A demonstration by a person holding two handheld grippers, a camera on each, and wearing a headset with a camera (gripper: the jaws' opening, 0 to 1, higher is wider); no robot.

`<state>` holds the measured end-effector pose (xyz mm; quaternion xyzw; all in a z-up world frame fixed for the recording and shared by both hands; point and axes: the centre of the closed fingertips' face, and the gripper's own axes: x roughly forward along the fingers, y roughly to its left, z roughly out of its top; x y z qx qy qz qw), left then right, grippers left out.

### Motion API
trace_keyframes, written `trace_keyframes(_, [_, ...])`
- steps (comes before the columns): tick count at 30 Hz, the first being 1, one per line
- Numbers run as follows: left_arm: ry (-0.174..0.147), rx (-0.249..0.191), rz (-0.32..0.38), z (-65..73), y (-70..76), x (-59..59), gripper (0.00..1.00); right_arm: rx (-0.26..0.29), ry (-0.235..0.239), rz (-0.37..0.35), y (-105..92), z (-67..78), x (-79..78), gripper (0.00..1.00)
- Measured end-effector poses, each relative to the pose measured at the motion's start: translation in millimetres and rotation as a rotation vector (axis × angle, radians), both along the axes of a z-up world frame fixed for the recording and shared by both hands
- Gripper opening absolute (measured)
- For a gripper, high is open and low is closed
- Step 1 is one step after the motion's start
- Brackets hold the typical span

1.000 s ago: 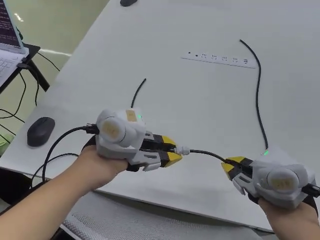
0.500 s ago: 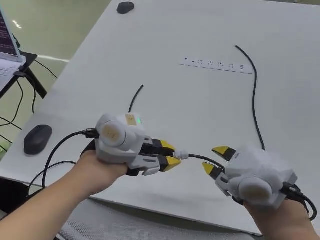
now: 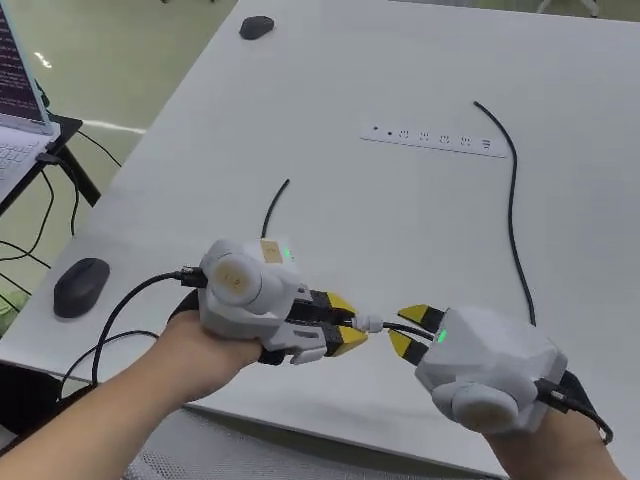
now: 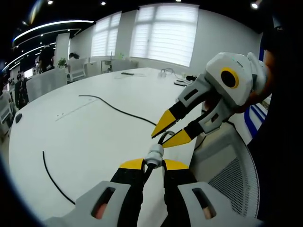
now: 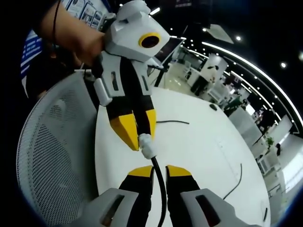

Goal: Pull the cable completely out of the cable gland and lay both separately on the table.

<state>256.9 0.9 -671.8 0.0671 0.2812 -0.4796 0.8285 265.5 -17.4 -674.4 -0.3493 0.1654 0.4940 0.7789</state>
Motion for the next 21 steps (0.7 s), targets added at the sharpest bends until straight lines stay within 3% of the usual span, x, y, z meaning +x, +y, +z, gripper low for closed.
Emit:
trace_keyframes(8, [-0.018, 0.023, -0.004, 1.3, -2.0, -1.9, 0.14, 0.000, 0.006, 0.008, 1.0, -1.4, -2.7, 0.02])
trace_keyframes(21, [-0.034, 0.015, -0.003, 5.4, -2.6, -5.8, 0.14, 0.041, 0.044, -0.001, -0.3, -2.6, -4.2, 0.00])
